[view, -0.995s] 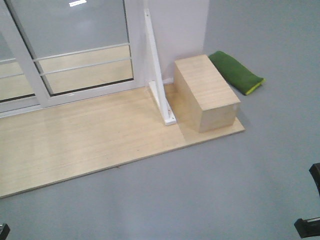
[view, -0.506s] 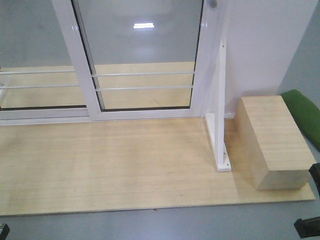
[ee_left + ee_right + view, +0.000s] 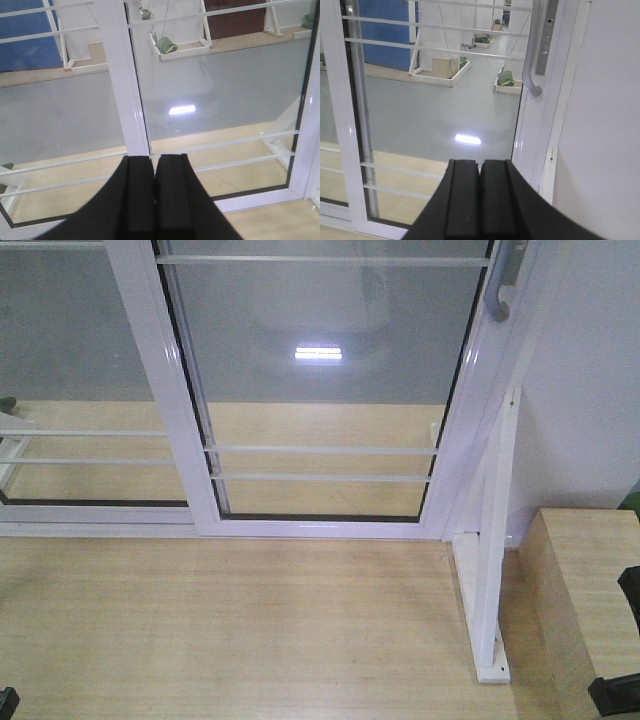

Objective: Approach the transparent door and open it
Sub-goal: 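Drive up close to the glass door and stop facing it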

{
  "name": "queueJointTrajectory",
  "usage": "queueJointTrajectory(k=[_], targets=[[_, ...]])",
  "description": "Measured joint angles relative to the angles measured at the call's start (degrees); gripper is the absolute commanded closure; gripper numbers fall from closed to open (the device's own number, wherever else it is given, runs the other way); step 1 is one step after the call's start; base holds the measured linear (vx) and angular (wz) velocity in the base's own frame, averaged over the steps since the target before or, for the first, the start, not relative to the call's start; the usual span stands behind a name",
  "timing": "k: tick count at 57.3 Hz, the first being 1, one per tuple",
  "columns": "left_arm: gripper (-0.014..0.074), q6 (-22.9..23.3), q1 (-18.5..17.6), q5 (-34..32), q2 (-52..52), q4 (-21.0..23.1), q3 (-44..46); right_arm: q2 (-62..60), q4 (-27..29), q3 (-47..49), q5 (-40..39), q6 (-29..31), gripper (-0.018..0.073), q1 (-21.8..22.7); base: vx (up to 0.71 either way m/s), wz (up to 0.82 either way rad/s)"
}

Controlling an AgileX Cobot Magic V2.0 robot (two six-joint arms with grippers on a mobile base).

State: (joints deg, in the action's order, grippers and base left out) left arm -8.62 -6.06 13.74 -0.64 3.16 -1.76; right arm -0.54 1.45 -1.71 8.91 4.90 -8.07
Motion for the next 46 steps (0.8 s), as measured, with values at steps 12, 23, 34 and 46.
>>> queueJointTrajectory(k=[12, 23, 34, 46], targets=[[0.0521, 0.00, 0.00, 0.00, 0.00, 0.00, 0.00, 0.00, 0.00, 0.00, -0.06, 0.00, 0.0559, 0.00, 0.40, 0.06], [0.0521, 0.00, 0.00, 0.00, 0.00, 0.00, 0.00, 0.00, 0.00, 0.00, -0.06, 0.00, 0.0559, 0.00, 0.33, 0.06], [0.0521, 0.00, 0.00, 0.00, 0.00, 0.00, 0.00, 0.00, 0.00, 0.00, -0.06, 0.00, 0.0559, 0.00, 0.24, 0.01], [0.0521, 0.00, 0.00, 0.00, 0.00, 0.00, 0.00, 0.00, 0.00, 0.00, -0.06, 0.00, 0.0559, 0.00, 0.16, -0.04]])
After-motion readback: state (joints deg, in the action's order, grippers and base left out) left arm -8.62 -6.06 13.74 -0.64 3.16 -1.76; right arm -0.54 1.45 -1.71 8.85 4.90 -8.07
